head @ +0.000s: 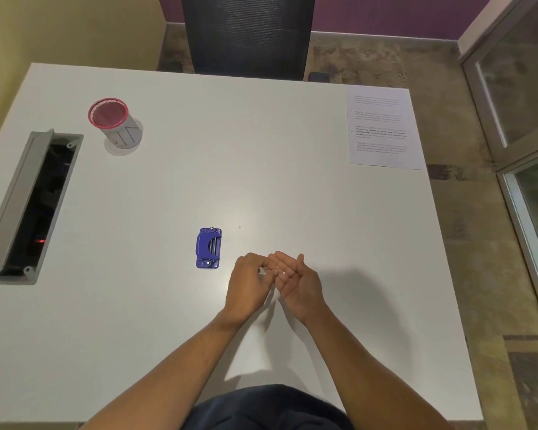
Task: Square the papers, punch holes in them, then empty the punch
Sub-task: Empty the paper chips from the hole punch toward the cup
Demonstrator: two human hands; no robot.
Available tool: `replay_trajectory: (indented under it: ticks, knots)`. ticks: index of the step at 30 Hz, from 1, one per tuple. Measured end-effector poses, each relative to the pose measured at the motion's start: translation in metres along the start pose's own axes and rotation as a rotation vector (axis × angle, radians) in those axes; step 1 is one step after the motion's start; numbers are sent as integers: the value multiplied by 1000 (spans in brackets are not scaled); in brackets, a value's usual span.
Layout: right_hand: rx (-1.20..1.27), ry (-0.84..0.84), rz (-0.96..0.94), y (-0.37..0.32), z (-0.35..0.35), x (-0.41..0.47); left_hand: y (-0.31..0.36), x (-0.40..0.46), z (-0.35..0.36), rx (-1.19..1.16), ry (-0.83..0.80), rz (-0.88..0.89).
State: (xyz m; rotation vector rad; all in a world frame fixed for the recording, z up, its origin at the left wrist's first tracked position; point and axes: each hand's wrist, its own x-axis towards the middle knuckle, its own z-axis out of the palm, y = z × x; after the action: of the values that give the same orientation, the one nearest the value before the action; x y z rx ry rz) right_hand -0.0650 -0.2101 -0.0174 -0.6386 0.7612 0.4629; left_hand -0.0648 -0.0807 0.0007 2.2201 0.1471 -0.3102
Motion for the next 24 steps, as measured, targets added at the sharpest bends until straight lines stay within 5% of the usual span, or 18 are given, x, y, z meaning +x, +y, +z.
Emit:
replay_trajectory:
  ticks: [12, 17, 24]
  knots:
    - [25, 28, 17, -7, -2, 6, -1, 1, -12, 514, -8, 352]
    - [103, 40, 19, -8, -1, 9, -7, 10, -16, 371, 108, 292]
    - [107, 60, 12, -12, -8, 11, -24, 55, -36, 545, 180, 117]
